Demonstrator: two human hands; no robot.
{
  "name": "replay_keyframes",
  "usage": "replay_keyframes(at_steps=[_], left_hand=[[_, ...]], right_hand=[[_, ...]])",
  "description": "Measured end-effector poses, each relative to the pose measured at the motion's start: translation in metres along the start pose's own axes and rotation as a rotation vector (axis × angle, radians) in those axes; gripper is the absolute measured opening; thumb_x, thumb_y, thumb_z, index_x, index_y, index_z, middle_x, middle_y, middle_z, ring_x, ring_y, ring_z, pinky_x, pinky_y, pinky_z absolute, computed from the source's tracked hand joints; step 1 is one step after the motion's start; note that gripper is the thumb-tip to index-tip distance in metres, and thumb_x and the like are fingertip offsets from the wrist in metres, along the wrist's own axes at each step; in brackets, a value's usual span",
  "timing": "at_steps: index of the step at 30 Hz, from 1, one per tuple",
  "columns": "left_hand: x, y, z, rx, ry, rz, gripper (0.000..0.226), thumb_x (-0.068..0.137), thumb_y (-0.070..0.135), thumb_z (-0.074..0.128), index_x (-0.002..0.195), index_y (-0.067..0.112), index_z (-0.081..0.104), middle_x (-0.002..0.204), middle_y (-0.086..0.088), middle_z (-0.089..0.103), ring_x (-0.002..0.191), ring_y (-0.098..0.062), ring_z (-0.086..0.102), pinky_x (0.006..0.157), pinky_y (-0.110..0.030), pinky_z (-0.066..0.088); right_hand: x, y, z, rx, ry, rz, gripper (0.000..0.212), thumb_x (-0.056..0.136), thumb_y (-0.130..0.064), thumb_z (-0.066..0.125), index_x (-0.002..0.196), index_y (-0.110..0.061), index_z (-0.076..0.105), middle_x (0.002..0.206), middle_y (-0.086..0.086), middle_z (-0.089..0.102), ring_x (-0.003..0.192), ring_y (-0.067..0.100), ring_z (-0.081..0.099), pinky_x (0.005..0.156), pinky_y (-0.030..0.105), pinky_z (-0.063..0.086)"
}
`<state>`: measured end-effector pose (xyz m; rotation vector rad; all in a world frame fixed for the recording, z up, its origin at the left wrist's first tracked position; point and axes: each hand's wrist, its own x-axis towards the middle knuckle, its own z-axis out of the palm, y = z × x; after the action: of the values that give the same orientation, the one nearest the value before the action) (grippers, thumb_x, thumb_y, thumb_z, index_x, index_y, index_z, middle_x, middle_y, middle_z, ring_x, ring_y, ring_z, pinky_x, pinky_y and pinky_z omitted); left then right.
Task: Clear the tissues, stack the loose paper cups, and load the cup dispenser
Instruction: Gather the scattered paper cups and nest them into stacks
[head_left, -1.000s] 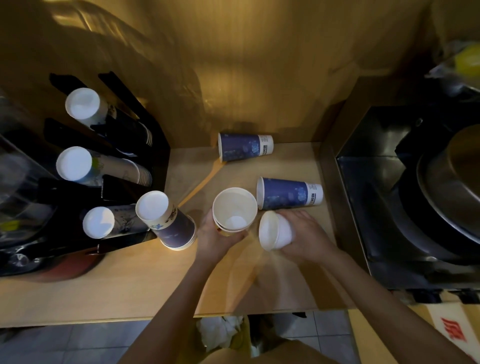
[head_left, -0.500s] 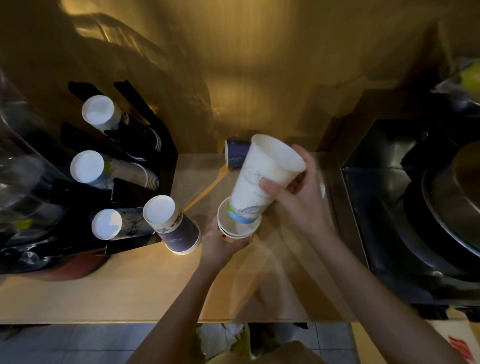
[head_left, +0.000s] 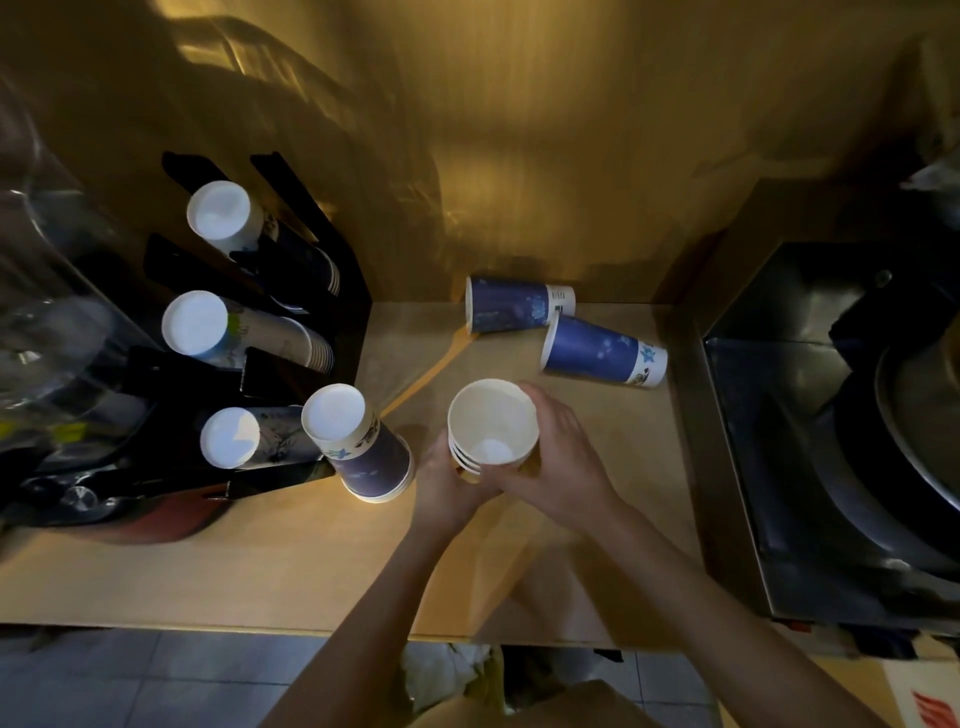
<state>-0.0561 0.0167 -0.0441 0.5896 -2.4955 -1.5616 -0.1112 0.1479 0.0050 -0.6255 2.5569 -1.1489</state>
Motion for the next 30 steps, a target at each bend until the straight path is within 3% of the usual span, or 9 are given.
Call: replay_keyframes(at_steps=[3,7,10,18,22,26,30], left_hand=[[0.0,0.0,0.001,-0.016,0.003,0.012,0.075,0.054,0.03,0.083,0.117,0.027,0.042,0.112,0.008,0.052,0.1,-0.007,0.05,0.077,-0.006,0.038],[-0.001,-0.002,0.002,0.001,0.02,0.023,0.076,0.055,0.03,0.083,0.116,0.033,0.039,0.113,0.007,0.054,0.1,-0.006,0.052,0.082,-0.018,0.045],[0.002,0.0,0.004,0.0,0.04,0.002,0.079,0.056,0.027,0.086,0.122,0.027,0.043,0.12,0.0,0.058,0.106,-0.009,0.052,0.087,-0.028,0.047],[0.024,0.013,-0.006,-0.059,0.18,-0.066,0.084,0.06,0.027,0.084,0.131,0.025,0.039,0.123,0.004,0.055,0.11,-0.01,0.051,0.092,-0.03,0.046],[0.031,0.013,-0.007,-0.048,0.257,-0.127,0.083,0.064,0.025,0.081,0.134,0.022,0.035,0.131,-0.006,0.055,0.119,-0.022,0.052,0.093,-0.031,0.042],[0.031,0.012,-0.005,-0.073,0.283,-0.178,0.082,0.069,0.02,0.078,0.137,0.016,0.032,0.134,-0.01,0.052,0.122,-0.026,0.05,0.089,-0.027,0.038],[0.035,0.009,-0.001,-0.081,0.273,-0.235,0.08,0.073,0.025,0.072,0.139,0.015,0.028,0.136,-0.012,0.05,0.124,-0.029,0.049,0.095,-0.034,0.042]], right_hand=[[-0.002,0.005,-0.003,-0.057,-0.047,-0.023,0.093,0.065,-0.053,0.072,0.14,-0.031,0.021,0.142,-0.007,0.037,0.128,0.012,0.034,0.101,0.03,0.034],[0.001,0.003,-0.007,-0.043,-0.112,0.009,0.096,0.062,-0.054,0.074,0.139,-0.033,0.02,0.141,-0.009,0.04,0.125,0.011,0.039,0.1,0.031,0.039],[0.008,-0.001,-0.008,0.02,-0.123,0.051,0.095,0.056,-0.048,0.08,0.133,-0.037,0.026,0.132,-0.012,0.047,0.117,0.009,0.047,0.094,0.032,0.047],[0.051,-0.013,-0.008,0.153,-0.131,-0.002,0.088,0.054,-0.045,0.083,0.127,-0.039,0.035,0.125,-0.016,0.051,0.114,0.006,0.05,0.092,0.03,0.05],[0.068,-0.014,0.0,0.177,-0.184,-0.037,0.087,0.057,-0.034,0.084,0.129,-0.036,0.035,0.126,-0.014,0.051,0.115,0.005,0.049,0.095,0.031,0.048],[0.076,-0.01,0.007,0.173,-0.208,-0.072,0.089,0.059,-0.03,0.083,0.133,-0.031,0.033,0.131,-0.009,0.049,0.12,0.009,0.047,0.097,0.03,0.045],[0.085,-0.003,0.009,0.216,-0.363,-0.019,0.102,0.061,-0.035,0.081,0.141,-0.032,0.018,0.141,-0.008,0.041,0.129,0.01,0.039,0.107,0.038,0.039]])
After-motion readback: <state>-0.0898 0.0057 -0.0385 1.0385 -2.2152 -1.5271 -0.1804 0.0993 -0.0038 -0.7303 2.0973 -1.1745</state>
